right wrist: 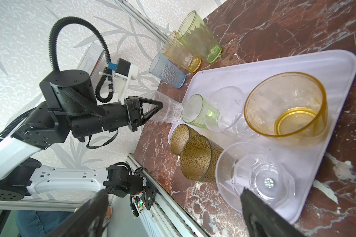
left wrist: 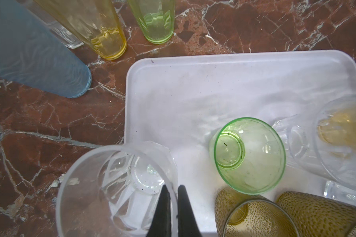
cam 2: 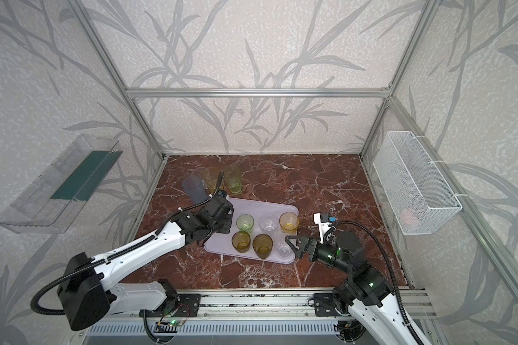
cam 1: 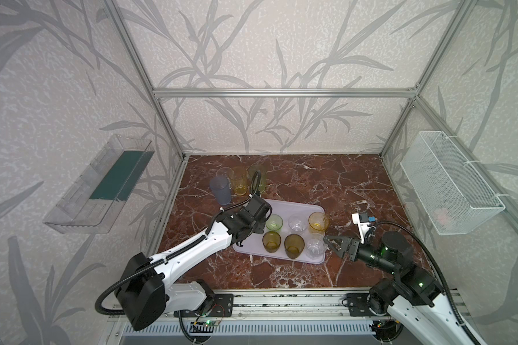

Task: Place the glasses into the tray
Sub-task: Place the glass on the tray.

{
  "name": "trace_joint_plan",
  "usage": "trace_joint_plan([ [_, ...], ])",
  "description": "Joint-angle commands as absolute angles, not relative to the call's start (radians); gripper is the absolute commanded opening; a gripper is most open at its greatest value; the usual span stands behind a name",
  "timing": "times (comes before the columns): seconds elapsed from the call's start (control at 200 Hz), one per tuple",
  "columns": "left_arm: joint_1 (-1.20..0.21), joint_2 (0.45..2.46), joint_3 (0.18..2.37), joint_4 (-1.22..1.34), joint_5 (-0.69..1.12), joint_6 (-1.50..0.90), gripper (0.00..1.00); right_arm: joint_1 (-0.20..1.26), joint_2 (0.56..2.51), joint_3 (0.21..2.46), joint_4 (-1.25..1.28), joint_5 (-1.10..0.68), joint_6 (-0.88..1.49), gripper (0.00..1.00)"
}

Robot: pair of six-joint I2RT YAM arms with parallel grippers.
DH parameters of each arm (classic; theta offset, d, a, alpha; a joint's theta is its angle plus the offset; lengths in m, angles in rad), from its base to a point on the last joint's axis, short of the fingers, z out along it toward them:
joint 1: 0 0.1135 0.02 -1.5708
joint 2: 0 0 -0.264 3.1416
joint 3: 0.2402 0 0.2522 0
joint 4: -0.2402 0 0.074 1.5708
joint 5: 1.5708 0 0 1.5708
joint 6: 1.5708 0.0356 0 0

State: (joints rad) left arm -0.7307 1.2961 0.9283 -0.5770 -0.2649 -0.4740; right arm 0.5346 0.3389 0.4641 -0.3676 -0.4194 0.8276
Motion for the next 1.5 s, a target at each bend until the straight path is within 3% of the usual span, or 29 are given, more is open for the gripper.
trace_joint_plan([
  [0.0,-0.726,1.317,0.953,-0.529,-0.247,-0.495,0.0,0.529,0.334,0.465,-0.374,-0.416,0.829,0.99],
  [0.695,-0.724,1.433,0.992,-0.523,-0.223,-0.525,0.0,0.529,0.36,0.459,-0.366,-0.425,0.832,0.99],
  [0.865,-0.724,1.425,1.017,-0.549,-0.22,-0.524,0.41,0.528,0.36,0.457,-0.367,-0.422,0.834,0.99],
  [1.16,-0.722,1.306,1.003,-0.561,-0.271,-0.501,0.82,0.529,0.389,0.448,-0.328,-0.448,0.82,0.99],
  [1.255,-0.7,1.282,1.028,-0.574,-0.28,-0.486,0.88,0.529,0.395,0.449,-0.315,-0.448,0.804,0.99],
  [1.5,-0.501,1.328,1.241,-0.623,-0.158,-0.429,0.89,0.529,0.43,0.524,-0.372,-0.419,0.735,0.99],
])
